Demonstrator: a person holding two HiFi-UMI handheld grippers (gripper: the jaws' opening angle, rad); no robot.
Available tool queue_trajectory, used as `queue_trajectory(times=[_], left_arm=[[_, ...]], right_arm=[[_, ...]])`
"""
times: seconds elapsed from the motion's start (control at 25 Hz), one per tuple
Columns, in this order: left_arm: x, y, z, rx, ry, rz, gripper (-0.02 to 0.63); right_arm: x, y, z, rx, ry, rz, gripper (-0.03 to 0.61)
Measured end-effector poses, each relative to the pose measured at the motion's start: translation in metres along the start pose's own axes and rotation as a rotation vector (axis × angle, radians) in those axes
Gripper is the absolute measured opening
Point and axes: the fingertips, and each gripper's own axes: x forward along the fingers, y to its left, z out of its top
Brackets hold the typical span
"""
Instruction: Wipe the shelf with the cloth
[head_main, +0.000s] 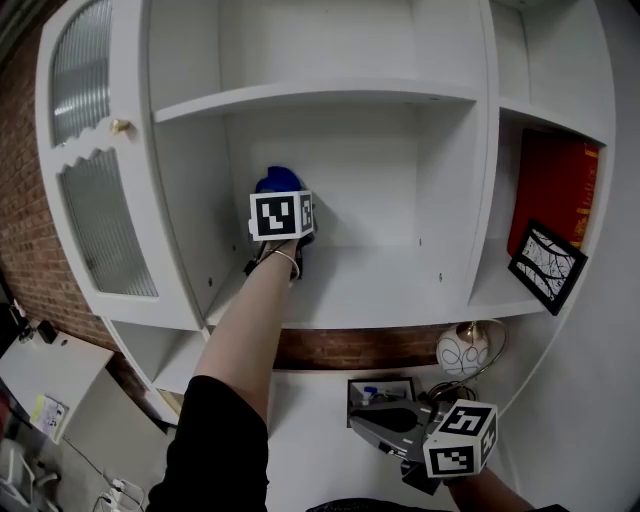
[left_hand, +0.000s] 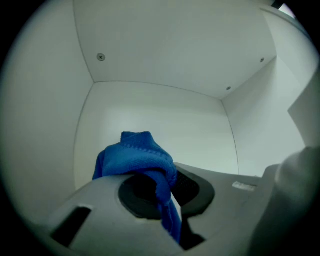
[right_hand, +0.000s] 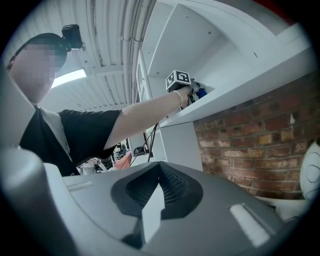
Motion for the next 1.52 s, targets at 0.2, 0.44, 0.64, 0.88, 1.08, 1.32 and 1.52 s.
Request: queue_trajectory(times=[0.2,0.44,0.64,0.88,1.08,1.32,1.52], left_arm=[[0.011,-0.053,0.003,0.019,0.018,-0.127,0.021],[0.031,-0.113,-0.001,0.068,0.036,-0.208,0.023],[0.044,-0.162,0.001,0.083,0.042,-0.276,0.023],[0.053,-0.223,-0.007,0.081,0.092,-0.433,0.025],[0.042,-0.232,0.0,0.069,0.035,-0.512,0.028],[0.014,-0.148,0.024,0.046,-0.018,-0.369,0.028],[-0.011,-0.036,0.018,-0.019,0.06,-0.116,0.028]], right_arm=[[-0.015,-0.009,0.002,0.038,-0.043,0.002,0.009],[-0.033,-0.016,0.0,0.054,-0.083,0.004,0.009],[-0.052,-0.026,-0.003,0.075,-0.113,-0.015,0.009],[-0.063,-0.029,-0.008,0.079,-0.133,-0.01,0.009],[-0.065,-0.031,-0.01,0.086,-0.127,-0.003,0.008],[-0.038,-0.013,-0.004,0.066,-0.092,0.082,0.008],[-0.004,0.013,-0.008,0.043,-0.044,0.187,0.009]])
